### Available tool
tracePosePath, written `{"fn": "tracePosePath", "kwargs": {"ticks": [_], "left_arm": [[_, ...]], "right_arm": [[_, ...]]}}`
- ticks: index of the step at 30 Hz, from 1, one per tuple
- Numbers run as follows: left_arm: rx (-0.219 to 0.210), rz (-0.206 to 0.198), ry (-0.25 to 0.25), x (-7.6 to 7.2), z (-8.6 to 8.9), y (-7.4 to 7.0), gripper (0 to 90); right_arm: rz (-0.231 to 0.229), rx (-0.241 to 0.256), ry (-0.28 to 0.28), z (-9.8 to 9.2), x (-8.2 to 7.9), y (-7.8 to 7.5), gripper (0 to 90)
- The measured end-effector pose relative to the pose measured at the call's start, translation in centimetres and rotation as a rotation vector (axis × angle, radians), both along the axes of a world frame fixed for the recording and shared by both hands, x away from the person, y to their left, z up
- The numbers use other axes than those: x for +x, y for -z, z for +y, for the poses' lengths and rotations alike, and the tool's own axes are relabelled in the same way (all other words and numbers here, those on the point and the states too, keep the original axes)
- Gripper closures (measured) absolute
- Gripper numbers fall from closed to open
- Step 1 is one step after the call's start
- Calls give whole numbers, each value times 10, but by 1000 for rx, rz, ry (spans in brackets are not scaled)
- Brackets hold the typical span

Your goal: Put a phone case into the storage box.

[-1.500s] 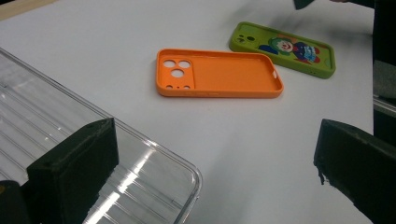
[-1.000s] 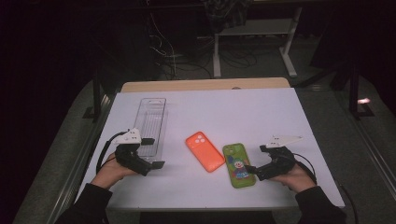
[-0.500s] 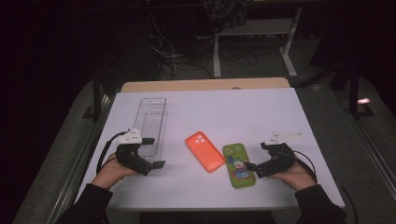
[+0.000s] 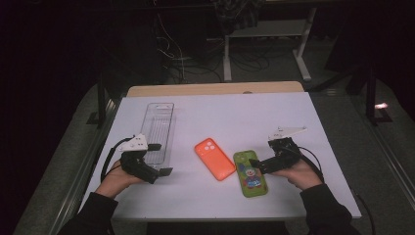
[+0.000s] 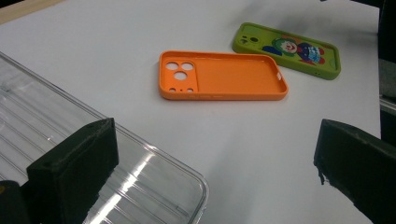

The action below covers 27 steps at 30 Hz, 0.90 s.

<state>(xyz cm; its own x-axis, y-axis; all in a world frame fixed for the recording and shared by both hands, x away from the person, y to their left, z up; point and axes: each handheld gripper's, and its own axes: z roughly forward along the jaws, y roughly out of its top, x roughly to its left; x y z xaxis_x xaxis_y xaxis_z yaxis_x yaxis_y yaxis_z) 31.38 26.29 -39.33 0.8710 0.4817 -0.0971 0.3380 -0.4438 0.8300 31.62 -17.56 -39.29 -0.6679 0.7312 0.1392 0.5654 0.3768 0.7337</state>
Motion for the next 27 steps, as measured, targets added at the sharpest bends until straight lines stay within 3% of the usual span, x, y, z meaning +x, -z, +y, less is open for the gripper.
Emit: {"fn": "tracePosePath", "kwargs": {"ticks": [9,18,27], "left_arm": [[-10,5,-1,2,1,0,0],[-11,15,-6,2,1,0,0],[-28,18,-5,1,2,-1,0]], "right_arm": [[-12,23,25,18,17,-8,0],[-17,10,12,37,30,-10,0],[-37,0,-15,73,45,-12,0]]}}
